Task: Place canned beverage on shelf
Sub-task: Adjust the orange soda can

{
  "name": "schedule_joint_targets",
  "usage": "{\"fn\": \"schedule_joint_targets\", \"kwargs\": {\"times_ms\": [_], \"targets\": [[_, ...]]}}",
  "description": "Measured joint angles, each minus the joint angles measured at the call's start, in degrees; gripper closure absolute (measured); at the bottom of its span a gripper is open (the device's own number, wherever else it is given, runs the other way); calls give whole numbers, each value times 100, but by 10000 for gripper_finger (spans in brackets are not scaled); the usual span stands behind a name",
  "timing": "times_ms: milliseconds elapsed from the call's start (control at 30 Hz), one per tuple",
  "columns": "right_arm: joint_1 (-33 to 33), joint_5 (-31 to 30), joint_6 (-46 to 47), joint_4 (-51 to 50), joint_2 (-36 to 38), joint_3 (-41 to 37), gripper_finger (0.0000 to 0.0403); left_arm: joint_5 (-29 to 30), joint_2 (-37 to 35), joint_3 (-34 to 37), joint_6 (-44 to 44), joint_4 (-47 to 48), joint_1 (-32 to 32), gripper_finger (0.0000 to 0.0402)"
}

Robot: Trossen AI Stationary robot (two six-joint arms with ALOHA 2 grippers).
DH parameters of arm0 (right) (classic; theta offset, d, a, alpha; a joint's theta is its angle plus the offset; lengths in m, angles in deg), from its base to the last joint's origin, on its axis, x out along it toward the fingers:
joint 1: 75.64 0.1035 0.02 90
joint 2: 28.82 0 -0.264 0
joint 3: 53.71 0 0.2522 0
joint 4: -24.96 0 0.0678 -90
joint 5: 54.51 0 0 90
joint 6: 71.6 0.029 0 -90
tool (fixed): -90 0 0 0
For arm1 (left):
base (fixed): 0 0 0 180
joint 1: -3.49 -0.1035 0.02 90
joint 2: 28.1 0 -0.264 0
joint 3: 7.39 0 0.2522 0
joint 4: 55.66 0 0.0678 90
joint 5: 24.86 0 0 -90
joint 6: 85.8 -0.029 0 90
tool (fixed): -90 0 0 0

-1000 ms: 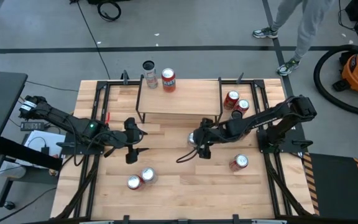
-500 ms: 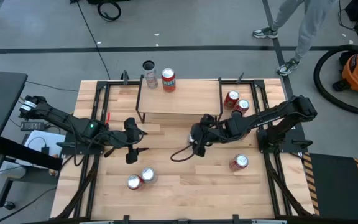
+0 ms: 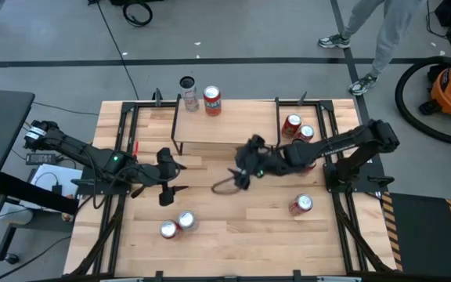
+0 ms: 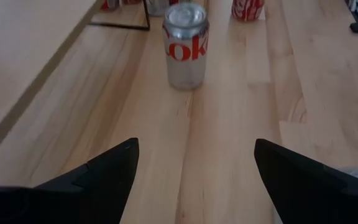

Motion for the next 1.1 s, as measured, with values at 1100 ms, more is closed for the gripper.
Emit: {"fn": "schedule_joint_targets", "kwargs": {"times_ms": [1100], "targets": [[-3269,1637,-2157,2503,-858,1,116,676,1,17,-615,-32,-4,72]]}}
